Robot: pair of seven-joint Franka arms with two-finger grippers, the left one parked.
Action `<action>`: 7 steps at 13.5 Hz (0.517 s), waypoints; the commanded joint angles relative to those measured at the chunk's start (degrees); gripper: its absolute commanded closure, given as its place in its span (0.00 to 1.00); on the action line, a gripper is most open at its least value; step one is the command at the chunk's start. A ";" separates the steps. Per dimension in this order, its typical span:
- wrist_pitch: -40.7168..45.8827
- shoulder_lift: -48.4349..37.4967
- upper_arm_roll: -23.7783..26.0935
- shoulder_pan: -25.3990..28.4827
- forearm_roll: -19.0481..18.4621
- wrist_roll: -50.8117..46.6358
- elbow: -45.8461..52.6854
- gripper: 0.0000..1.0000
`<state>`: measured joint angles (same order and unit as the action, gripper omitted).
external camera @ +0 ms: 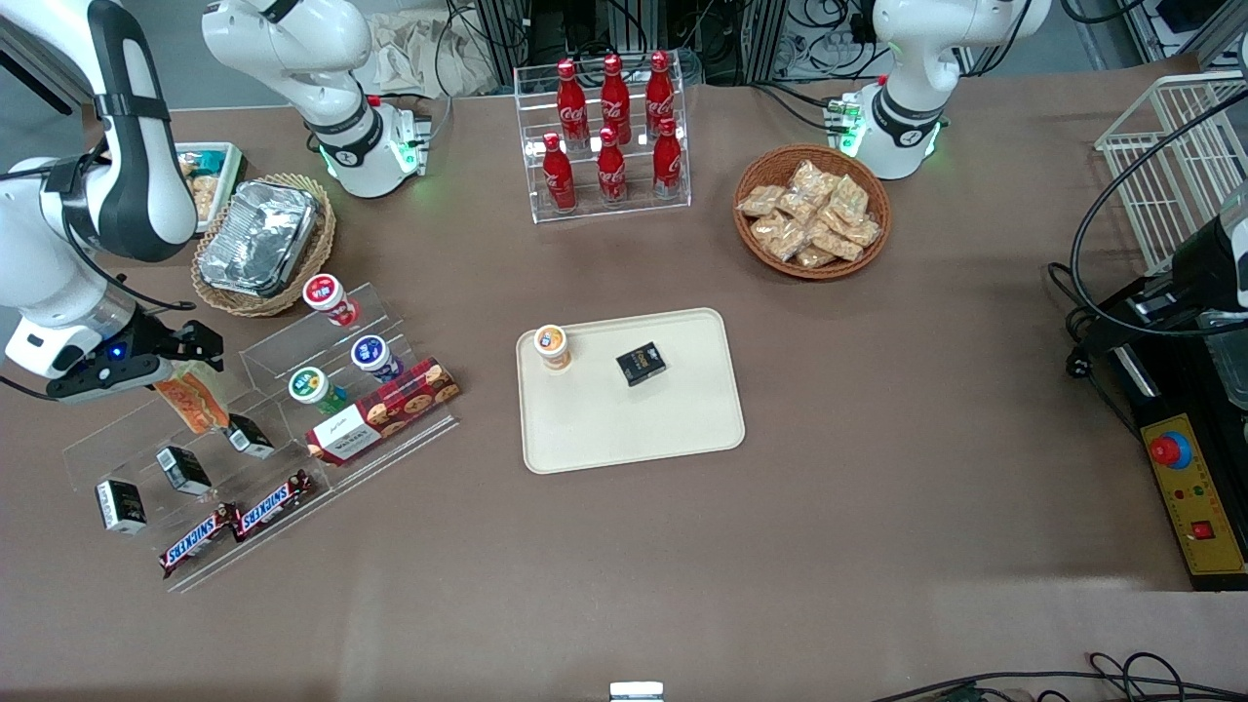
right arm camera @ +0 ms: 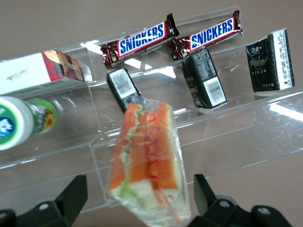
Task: Place sandwich on tray
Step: 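Close the right gripper on the wrapped sandwich in the rack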
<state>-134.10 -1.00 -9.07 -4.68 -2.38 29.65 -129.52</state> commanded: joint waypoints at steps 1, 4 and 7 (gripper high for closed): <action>-2.30 0.65 0.11 -1.04 0.35 2.17 -0.82 0.00; -3.53 1.70 0.11 -1.12 0.35 2.17 -1.35 0.04; -3.62 2.14 0.11 -1.12 0.35 2.17 -1.35 0.32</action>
<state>-136.45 1.03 -9.07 -5.36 -2.37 30.79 -130.41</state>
